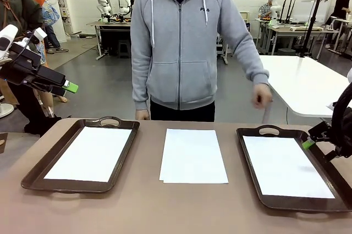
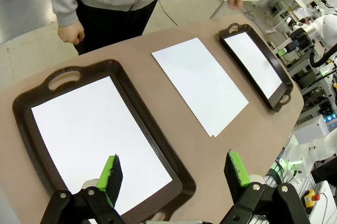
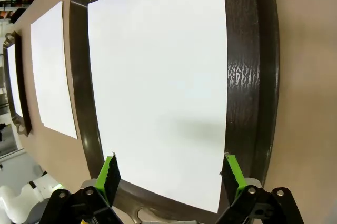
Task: Sort the A4 documents.
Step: Place the A4 Paper in the designated Handle tray, then receive the A4 Paper.
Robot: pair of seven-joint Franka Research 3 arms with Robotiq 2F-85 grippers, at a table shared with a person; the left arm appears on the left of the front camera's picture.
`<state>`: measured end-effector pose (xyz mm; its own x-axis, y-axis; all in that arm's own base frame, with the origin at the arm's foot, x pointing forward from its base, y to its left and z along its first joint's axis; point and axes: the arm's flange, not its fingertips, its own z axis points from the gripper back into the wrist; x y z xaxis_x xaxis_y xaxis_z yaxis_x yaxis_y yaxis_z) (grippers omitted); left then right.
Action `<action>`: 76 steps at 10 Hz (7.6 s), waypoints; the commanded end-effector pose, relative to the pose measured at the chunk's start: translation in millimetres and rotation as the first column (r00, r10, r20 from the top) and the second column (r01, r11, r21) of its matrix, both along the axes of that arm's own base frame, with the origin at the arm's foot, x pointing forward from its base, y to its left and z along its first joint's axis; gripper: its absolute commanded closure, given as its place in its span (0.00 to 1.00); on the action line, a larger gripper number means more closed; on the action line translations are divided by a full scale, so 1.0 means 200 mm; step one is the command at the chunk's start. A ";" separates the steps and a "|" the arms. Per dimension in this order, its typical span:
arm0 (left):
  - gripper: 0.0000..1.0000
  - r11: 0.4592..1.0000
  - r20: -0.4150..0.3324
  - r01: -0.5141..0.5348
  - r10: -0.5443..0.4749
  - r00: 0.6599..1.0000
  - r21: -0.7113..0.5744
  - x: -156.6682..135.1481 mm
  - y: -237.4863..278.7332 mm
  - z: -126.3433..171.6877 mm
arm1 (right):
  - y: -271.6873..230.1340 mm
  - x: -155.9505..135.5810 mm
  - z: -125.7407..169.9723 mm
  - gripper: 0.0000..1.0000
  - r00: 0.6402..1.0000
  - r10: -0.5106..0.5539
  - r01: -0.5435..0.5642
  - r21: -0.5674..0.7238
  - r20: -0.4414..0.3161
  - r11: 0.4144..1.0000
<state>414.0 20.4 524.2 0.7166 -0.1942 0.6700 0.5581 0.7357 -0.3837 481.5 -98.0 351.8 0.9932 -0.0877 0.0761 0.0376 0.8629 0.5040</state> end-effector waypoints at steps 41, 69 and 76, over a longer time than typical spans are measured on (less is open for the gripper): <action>0.00 1.000 0.003 -0.007 0.007 1.000 -0.007 0.00 0.00 0.00 | 0.55 -0.26 1.08 0.00 0.620 0.584 -0.696 0.023 0.524 0.718; 0.00 1.000 0.003 -0.007 0.007 1.000 -0.007 0.00 0.00 0.00 | 0.55 -0.26 1.08 0.00 0.620 0.584 -0.696 0.023 0.524 0.718; 0.00 1.000 0.003 -0.007 0.007 1.000 -0.007 0.00 0.00 0.00 | 0.55 -0.26 1.08 0.00 0.620 0.584 -0.696 0.023 0.524 0.718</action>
